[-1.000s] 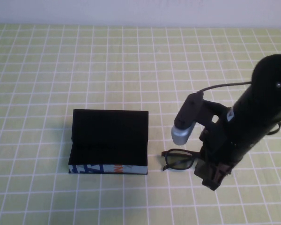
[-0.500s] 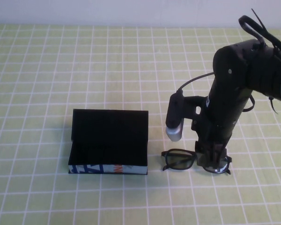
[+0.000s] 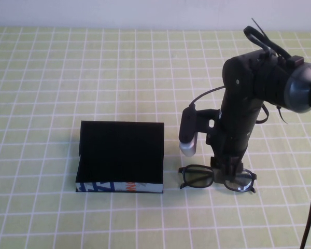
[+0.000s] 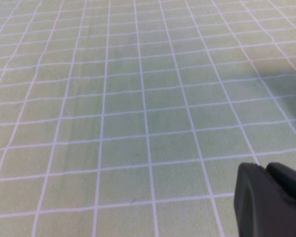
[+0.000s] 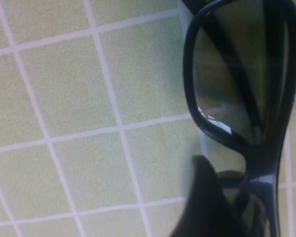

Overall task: Return glasses to glasses case
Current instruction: Pick up the glasses from the table

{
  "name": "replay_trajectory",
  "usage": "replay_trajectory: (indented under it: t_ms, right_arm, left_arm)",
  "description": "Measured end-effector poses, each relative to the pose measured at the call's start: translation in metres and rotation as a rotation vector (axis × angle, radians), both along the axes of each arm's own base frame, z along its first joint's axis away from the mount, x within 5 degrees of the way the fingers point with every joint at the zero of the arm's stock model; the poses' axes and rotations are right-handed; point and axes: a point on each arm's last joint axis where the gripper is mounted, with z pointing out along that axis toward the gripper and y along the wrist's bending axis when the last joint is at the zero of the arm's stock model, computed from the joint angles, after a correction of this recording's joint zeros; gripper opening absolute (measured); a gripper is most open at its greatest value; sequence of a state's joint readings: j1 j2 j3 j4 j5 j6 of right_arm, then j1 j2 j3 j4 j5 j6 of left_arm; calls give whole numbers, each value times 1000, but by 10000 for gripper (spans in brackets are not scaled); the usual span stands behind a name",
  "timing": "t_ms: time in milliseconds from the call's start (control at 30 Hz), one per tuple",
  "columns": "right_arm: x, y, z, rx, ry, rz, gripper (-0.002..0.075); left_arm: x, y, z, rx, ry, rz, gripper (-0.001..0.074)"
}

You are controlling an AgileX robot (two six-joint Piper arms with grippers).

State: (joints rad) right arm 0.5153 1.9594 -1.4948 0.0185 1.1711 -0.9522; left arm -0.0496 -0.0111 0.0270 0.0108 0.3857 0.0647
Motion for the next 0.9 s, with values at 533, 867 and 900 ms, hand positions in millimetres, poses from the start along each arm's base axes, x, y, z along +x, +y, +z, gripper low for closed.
replay_trajectory:
  t_ms: [533, 867, 900]
  right_arm:
    - [10, 4, -16, 6, 3, 40, 366]
    - [13, 4, -22, 25, 14, 23, 366]
    - [13, 4, -22, 25, 18, 23, 365]
  left_arm:
    - [0, 0, 0, 0, 0, 0, -2]
    - [0, 0, 0, 0, 0, 0, -2]
    - [0, 0, 0, 0, 0, 0, -2]
